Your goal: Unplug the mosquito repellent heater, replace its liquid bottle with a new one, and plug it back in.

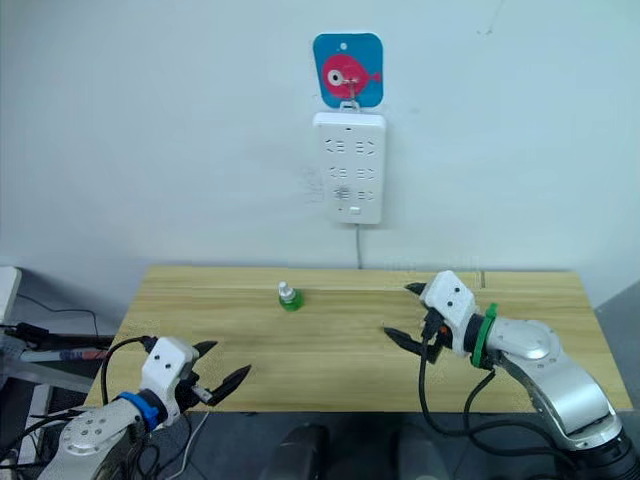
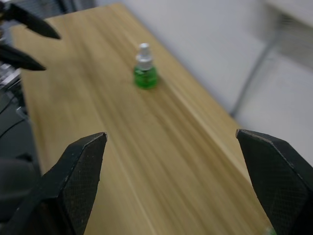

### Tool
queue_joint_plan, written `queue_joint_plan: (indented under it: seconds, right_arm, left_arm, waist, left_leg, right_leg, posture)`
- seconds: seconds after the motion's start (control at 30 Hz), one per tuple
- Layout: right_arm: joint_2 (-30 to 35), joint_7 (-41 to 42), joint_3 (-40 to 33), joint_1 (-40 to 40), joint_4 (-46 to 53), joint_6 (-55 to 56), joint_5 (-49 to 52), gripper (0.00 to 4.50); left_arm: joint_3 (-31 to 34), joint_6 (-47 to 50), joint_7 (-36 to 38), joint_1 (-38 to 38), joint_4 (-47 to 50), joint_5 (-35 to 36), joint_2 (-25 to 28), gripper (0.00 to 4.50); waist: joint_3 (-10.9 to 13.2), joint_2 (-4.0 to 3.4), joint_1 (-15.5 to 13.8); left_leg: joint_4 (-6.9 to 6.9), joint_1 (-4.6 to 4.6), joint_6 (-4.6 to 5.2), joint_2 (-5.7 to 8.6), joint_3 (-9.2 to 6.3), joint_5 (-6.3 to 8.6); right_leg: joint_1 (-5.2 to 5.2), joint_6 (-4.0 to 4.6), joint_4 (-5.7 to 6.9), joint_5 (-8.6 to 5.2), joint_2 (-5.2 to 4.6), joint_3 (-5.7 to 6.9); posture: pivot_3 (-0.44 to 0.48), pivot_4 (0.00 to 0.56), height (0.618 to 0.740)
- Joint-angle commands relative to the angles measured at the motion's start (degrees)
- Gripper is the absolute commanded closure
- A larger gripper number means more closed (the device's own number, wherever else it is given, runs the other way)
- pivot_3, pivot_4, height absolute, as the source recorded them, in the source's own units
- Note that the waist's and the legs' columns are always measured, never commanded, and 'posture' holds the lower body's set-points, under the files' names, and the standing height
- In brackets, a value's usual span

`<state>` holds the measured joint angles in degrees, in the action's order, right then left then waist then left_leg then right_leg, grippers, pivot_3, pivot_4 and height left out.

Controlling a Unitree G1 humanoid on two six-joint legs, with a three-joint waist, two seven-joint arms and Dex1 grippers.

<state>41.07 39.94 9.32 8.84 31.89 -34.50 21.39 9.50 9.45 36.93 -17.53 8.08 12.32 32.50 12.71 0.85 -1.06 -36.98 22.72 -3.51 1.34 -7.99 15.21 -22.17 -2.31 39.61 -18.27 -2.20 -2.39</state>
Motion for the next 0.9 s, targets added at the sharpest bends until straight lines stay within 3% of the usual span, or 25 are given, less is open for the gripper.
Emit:
queue_joint_plan:
  seconds: [0.03, 0.3, 0.53, 0.9]
  right_arm:
    - [-0.03, -0.55, 1.69, 2.84, 2.73, -3.48, -0.89, 0.07]
    - [-4.46, -7.37, 3.00, 6.53, 7.23, -15.23, -0.35, 0.07]
    - [-6.90, -11.96, 0.66, 5.55, 13.59, -25.84, 2.32, 0.07]
    - [-6.77, -13.79, -2.23, 4.29, 18.18, -33.10, 5.65, 0.07]
  left_arm:
    - [-0.91, -2.39, 0.09, 4.46, -2.72, -0.45, -0.98, 0.00]
    - [-6.44, -5.07, -1.92, 18.36, -15.58, -4.26, -5.63, 0.00]
    - [-8.87, -9.35, -5.27, 28.13, -28.85, -7.17, -10.46, 0.00]
    - [-7.47, -16.12, -9.61, 40.56, -46.66, -6.80, -17.48, 0.00]
  waist:
    - [0.03, 0.01, -0.37]
    - [1.59, 0.48, 0.19]
    - [4.40, 0.57, 1.30]
    - [6.02, 0.80, 2.81]
  left_leg:
    - [0.00, 0.01, 0.00, 0.00, -0.01, 0.00]
    - [0.01, 0.08, -0.01, -0.01, -0.08, 0.00]
    - [-0.05, 0.15, 0.00, -0.03, -0.09, -0.01]
    - [-0.10, 0.14, 0.00, -0.01, -0.02, -0.01]
  right_leg:
    - [0.01, 0.00, -0.02, 0.00, 0.00, 0.01]
    - [-0.04, 0.00, -0.06, 0.17, 0.02, 0.04]
    - [-0.10, 0.01, 0.05, 0.17, 0.02, 0.08]
    - [-0.11, -0.01, 0.17, 0.17, 0.01, 0.06]
  posture:
    - [0.117, 0.234, 0.732]
    - [0.087, 0.321, 0.732]
    - [0.030, 0.382, 0.732]
    - [-0.024, 0.405, 0.732]
